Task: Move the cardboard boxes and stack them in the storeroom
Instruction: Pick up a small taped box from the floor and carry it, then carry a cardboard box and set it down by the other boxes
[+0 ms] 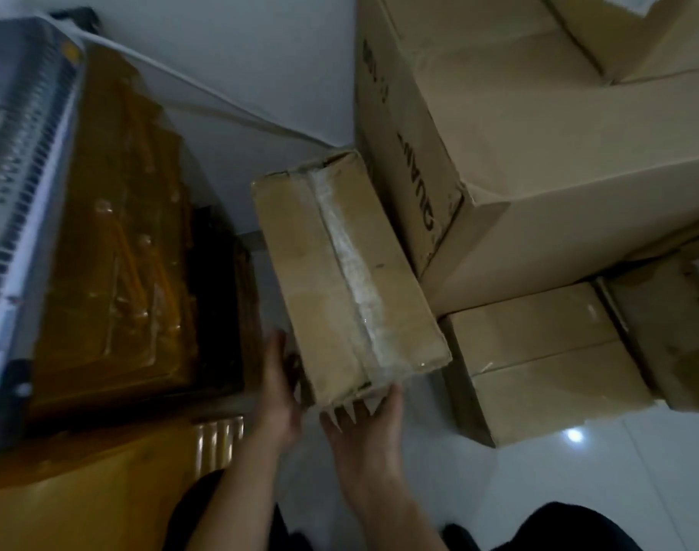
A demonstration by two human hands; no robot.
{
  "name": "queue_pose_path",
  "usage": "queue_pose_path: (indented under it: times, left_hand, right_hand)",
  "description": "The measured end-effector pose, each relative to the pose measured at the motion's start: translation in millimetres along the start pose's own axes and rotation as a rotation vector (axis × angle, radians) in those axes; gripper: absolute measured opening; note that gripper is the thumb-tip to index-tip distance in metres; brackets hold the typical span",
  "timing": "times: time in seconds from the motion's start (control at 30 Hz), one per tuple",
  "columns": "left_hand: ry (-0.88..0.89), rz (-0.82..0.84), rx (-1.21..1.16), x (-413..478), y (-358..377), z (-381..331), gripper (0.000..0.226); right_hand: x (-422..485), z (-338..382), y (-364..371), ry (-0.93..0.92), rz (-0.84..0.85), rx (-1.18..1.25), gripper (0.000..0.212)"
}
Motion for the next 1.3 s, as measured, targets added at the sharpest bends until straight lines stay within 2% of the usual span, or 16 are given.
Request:
queue_pose_path:
  times: [0.07,0.1,0.2,0.3,0.37,0.43,0.5,0.6,0.8,0.93,1.03,1.1,1.2,1.3]
  left_hand:
    - [0.012,-0.023,0.034,-47,4,17,0.058]
    - [0.002,-0.040,0.056,-56,2,23,0.060]
    - [0.044,-0.140,0.034,-51,1,14,0.101]
    - [0.093,-0.088,0.056,-52,13,1,0.109]
    - [0.109,0.003,0.099,-52,22,-8,0.091]
    - [0.112,0.049,0.111,-44,32,-19,0.072]
    - [0.117,0.044,0.080,-29,39,-26,0.069]
    - [0.119,0.022,0.047,-5,48,-42,0.055]
    - [0.133,0.068,0.076,35,64,-73,0.058]
    - [0.131,0.050,0.034,42,62,-68,0.066]
    - [0.112,-0.061,0.102,41,55,-56,0.071]
    - [0.106,-0.160,0.229,26,51,-48,0.064]
    - [0.079,-0.144,0.311,-18,52,-46,0.057]
    - [0.129,-0.099,0.483,-67,60,-61,0.051]
  right_hand:
    - [-7,4,9,0.050,0.008,-0.110,0.056]
    - [-9,6,10,0.058,-0.008,-0.193,0.060]
    - [-10,26,8,0.015,-0.154,-0.217,0.063]
    - [-8,55,6,0.019,-0.210,-0.188,0.073]
    - [-7,64,10,0.070,-0.108,-0.209,0.071]
    - [-1,70,19,0.047,-0.042,-0.247,0.061]
    - [5,77,32,-0.042,0.000,-0.223,0.045]
    - [27,81,47,-0.091,0.004,-0.170,0.041]
    - [64,82,73,-0.091,-0.077,-0.026,0.042]
    - [54,72,73,-0.112,-0.005,-0.063,0.045]
    - [40,76,74,-0.115,-0.029,-0.234,0.048]
    - [23,84,75,-0.122,-0.084,-0.498,0.048]
    - [-16,98,83,-0.194,-0.055,-0.926,0.048]
    - [-56,115,96,-0.363,0.059,-1.317,0.048]
Point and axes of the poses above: each hand's wrist, its own x-axis towards the middle knuckle, its own y-axis out of the palm, z = x × y, the point moved 2 cm from there along x, towards the middle knuckle, and after that the axes turned 3 degrees about y, right-handed, at the moved point
